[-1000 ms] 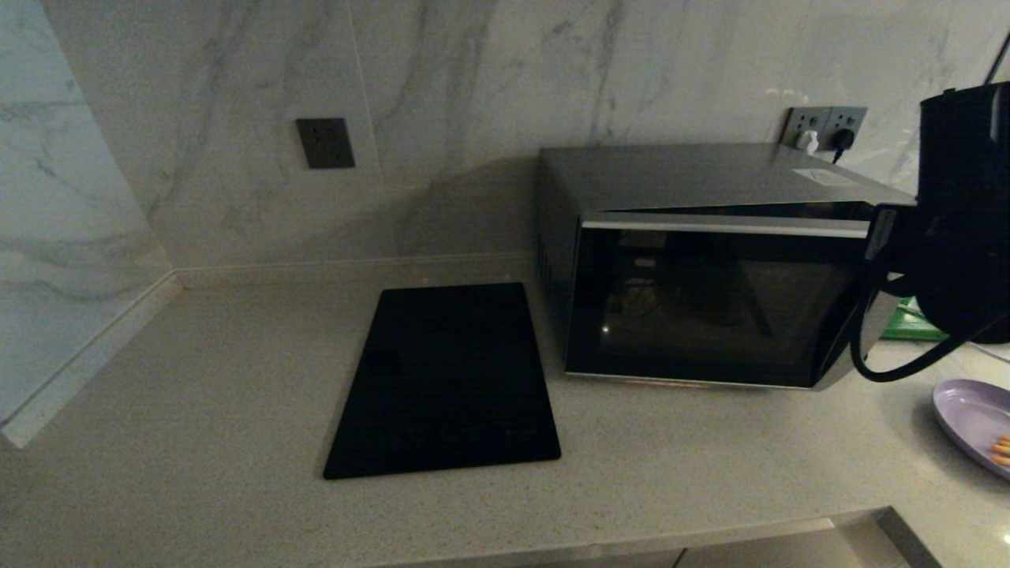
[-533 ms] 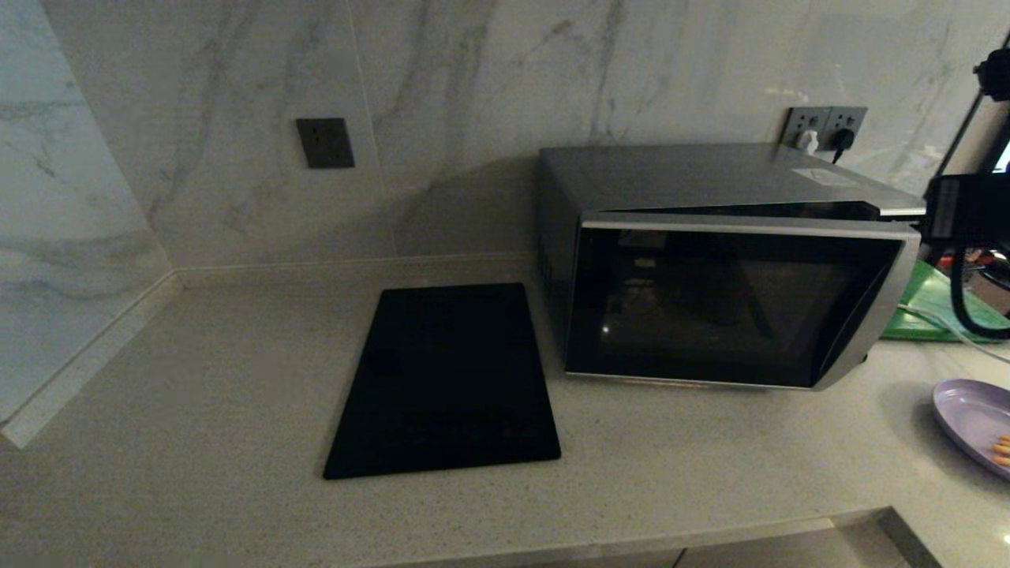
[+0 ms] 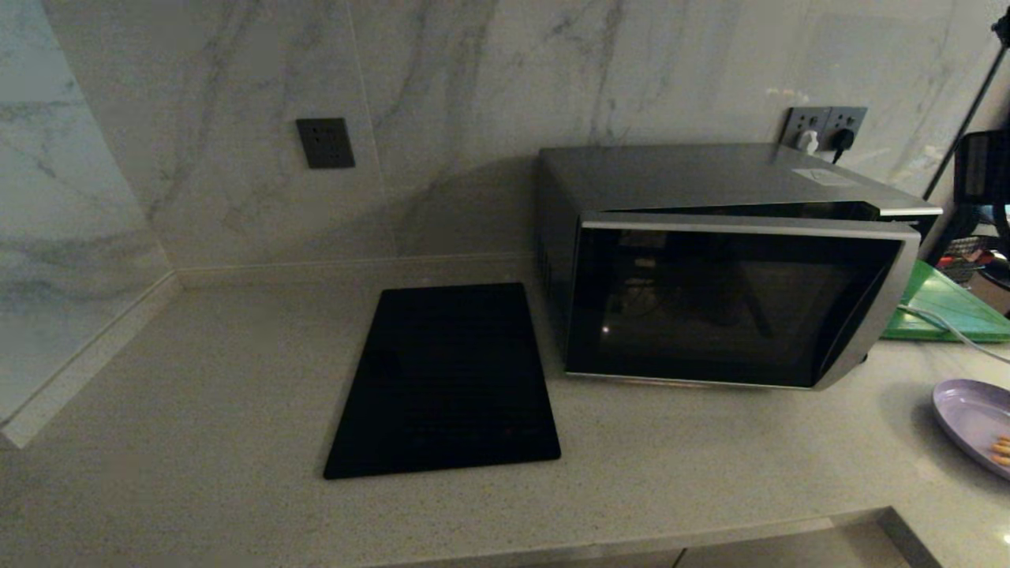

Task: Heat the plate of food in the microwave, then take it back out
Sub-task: Open the microwave oven

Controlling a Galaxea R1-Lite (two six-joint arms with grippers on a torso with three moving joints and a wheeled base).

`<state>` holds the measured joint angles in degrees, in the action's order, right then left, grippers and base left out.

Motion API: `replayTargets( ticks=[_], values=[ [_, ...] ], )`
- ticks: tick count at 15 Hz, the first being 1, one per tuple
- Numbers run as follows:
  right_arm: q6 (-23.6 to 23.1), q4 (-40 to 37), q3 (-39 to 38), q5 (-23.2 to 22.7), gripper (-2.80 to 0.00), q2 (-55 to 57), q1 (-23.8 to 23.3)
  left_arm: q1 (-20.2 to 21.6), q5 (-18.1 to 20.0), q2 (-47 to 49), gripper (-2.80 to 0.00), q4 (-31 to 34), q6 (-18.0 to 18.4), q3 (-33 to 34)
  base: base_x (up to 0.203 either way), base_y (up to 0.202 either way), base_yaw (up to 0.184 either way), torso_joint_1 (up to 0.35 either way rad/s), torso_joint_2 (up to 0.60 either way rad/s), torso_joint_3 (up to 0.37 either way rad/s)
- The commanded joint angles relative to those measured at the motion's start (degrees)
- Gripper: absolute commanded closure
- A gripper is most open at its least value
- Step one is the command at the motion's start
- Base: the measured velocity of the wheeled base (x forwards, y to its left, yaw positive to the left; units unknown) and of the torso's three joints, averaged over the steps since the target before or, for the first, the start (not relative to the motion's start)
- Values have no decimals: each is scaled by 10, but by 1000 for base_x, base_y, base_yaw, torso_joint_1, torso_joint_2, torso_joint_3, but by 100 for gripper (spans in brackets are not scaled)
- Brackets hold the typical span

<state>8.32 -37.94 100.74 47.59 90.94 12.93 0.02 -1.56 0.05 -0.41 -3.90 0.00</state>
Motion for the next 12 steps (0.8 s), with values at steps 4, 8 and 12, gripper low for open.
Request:
replayTargets(
  ticks=[4,8,12],
  values=[
    [45,-9,82,2,0,111,2,1,0,0,0,0,-1,0,0,0,0,0,0,0],
    [120,-64,123,-135,0,127,3,1,0,0,0,0,-1,0,0,0,0,0,0,0],
    [158,-1,128,-198,0,152,-24,0,0,0,0,0,-1,0,0,0,0,0,0,0]
  ],
)
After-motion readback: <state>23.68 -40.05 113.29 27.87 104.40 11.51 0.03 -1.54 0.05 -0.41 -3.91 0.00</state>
